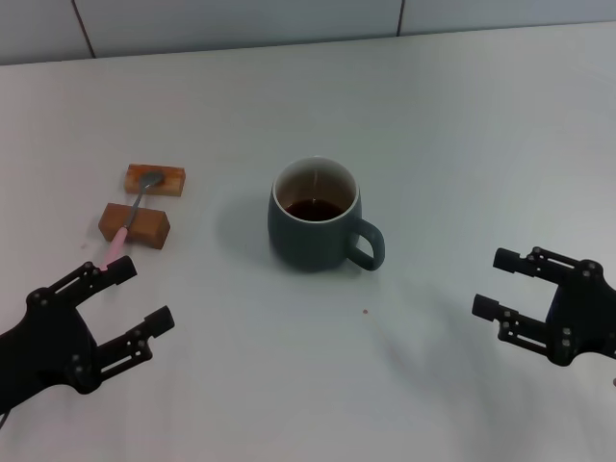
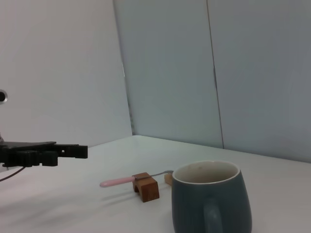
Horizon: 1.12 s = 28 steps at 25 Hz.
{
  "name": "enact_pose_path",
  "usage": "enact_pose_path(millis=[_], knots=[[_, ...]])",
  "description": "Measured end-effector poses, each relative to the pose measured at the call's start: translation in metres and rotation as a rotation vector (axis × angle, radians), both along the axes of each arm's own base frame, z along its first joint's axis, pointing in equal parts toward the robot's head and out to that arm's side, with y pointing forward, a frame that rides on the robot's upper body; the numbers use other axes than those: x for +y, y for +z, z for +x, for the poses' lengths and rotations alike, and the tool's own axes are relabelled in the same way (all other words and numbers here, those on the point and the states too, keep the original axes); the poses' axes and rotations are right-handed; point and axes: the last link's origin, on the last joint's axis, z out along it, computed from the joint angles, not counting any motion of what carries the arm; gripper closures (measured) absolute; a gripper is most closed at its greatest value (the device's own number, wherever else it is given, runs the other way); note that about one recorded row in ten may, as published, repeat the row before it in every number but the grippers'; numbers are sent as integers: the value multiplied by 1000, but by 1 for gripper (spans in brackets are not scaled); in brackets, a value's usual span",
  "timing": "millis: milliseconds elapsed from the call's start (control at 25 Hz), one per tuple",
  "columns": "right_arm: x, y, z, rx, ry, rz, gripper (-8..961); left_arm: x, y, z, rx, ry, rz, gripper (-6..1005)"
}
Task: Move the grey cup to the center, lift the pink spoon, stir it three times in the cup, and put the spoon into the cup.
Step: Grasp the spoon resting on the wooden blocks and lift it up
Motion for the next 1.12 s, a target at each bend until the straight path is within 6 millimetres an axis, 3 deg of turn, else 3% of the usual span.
enact_pose_path(millis=[280, 480, 800, 1120], knots=[[4, 1, -1, -7, 9, 3, 294, 8, 15, -2, -183, 179, -43, 195], [8, 3, -4, -11, 23, 2, 294, 16, 30, -1, -513, 385, -125, 194], [15, 6, -7, -21, 39, -4, 294, 8, 24, -12, -904, 661, -261, 194], [18, 9, -7, -28, 37, -2, 293, -12, 6, -38, -990, 915, -276, 193]])
